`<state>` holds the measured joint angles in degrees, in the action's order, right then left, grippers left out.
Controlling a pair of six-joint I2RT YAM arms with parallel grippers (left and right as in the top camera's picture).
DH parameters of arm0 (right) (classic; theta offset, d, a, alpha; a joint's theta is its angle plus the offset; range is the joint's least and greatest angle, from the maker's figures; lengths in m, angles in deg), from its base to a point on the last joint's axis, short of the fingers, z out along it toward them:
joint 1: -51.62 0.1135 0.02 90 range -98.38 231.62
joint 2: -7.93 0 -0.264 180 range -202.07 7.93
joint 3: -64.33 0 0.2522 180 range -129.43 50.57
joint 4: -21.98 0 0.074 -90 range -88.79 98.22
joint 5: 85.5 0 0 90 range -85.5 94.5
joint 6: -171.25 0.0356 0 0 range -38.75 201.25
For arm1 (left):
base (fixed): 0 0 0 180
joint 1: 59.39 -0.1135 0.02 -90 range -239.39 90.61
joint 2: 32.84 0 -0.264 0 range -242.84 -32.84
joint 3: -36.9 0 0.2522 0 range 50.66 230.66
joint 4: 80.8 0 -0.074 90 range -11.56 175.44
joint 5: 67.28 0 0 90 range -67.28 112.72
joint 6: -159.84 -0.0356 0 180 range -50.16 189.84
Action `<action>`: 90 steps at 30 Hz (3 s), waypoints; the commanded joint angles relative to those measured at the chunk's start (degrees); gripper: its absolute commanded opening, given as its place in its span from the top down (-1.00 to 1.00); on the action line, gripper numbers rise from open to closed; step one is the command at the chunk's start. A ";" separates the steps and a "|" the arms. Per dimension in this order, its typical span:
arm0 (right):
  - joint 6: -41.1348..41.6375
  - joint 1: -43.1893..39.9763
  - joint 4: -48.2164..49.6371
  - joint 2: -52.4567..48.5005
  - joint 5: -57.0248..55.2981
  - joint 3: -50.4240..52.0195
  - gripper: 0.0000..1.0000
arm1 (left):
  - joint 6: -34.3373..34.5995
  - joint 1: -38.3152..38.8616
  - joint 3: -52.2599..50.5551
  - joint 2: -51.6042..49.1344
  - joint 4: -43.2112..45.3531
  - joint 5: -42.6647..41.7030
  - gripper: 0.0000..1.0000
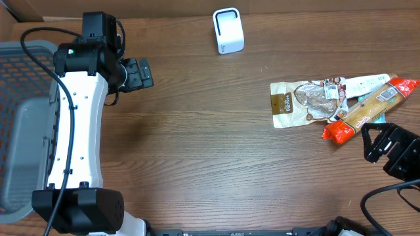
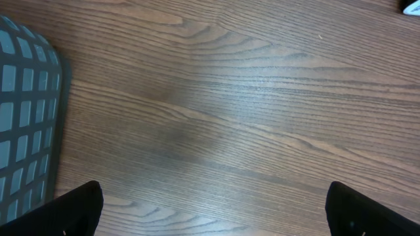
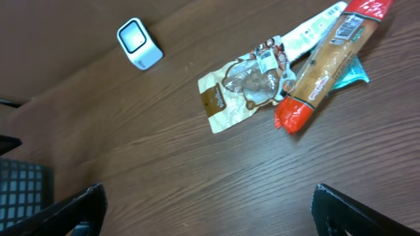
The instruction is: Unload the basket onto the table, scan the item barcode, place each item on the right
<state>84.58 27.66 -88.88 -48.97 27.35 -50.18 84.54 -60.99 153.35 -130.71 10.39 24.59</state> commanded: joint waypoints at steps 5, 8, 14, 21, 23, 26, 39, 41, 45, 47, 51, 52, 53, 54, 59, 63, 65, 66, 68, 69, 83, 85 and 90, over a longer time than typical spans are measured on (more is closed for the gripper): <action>-0.66 0.33 0.90 0.04 -1.84 -0.28 -1.00 | 0.76 0.17 0.15 -0.39 0.13 -0.44 -0.99; -1.09 0.52 3.08 0.07 -1.81 0.74 -1.00 | 0.76 0.17 0.15 -0.39 0.13 -0.42 -0.99; -2.34 7.43 15.80 4.44 -6.93 7.21 -1.00 | 0.76 0.17 0.15 -0.39 0.13 -0.42 -0.99; -2.34 18.51 35.80 16.00 -16.46 24.76 -1.00 | 0.76 0.17 0.15 -0.39 0.13 -0.44 -0.99; -2.34 20.79 42.75 20.33 -18.05 32.22 -1.00 | 0.76 0.17 0.15 -0.39 0.13 -0.42 -0.99; -2.32 23.08 53.72 27.02 -18.82 44.78 -1.00 | 0.76 0.17 0.15 -0.39 0.13 -0.42 -0.99; -1.68 27.45 86.40 51.21 -16.39 87.80 -1.00 | 0.76 0.17 0.15 -0.39 0.13 -0.42 -0.99; -1.64 27.93 86.82 53.68 -16.33 91.12 -1.00 | 0.76 0.17 0.15 -0.39 0.11 -0.44 -0.99; -1.64 28.13 86.82 56.78 -16.11 95.60 -1.00 | 0.76 0.17 0.15 -0.39 0.13 -0.42 -0.99; -1.64 28.15 87.69 56.78 -16.11 97.63 -1.00 | 0.76 0.17 0.15 -0.39 0.13 -0.44 -0.99; -1.44 28.13 88.11 56.78 -16.13 98.16 -1.00 | 0.76 0.17 0.15 -0.39 0.13 -0.42 -0.99; -1.46 28.13 88.13 56.78 -16.17 98.18 -1.00 | 0.76 0.17 0.15 -0.39 0.13 -0.44 -0.99; -1.46 28.13 88.32 56.78 -16.17 98.18 -1.00 | 0.76 0.17 0.15 -0.39 0.11 -0.44 -0.99; -1.46 28.13 88.59 56.78 -16.17 98.33 -1.00 | 0.76 0.17 0.15 -0.39 0.13 -0.44 -0.99; -1.46 28.17 92.94 56.74 -16.81 100.28 -1.00 | 0.76 0.17 0.15 -0.39 0.13 -0.44 -0.99; -1.46 28.17 92.96 56.74 -16.81 100.28 -1.00 | 0.76 0.17 0.15 -0.39 0.13 -0.44 -0.99; -1.46 28.17 92.96 56.74 -16.81 100.28 -1.00 | 0.76 0.17 0.15 -0.39 0.13 -0.42 -0.99; -1.46 28.17 92.96 56.74 -16.81 100.28 -1.00 | 0.76 0.17 0.15 -0.39 0.13 -0.42 -0.99; -1.46 28.17 92.96 56.74 -16.81 100.28 -1.00 | 0.76 0.17 0.15 -0.39 0.13 -0.44 -0.99; -1.46 28.17 92.96 56.74 -16.81 100.28 -1.00 | 0.76 0.17 0.15 -0.39 0.13 -0.44 -0.99; -1.46 28.17 92.96 56.74 -16.81 100.28 -1.00 | 0.76 0.90 0.15 5.57 0.13 -0.42 -0.99; -1.49 28.17 92.96 56.74 -16.81 100.28 -1.00 | 0.74 0.87 0.15 7.67 0.13 -0.42 -0.99; -1.46 28.17 92.96 56.74 -16.81 100.28 -1.00 | 0.74 0.87 -1.25 15.19 0.11 -0.39 -0.99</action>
<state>82.77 55.48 3.66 7.09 11.06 49.51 84.56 -60.49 153.22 -121.86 10.39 24.42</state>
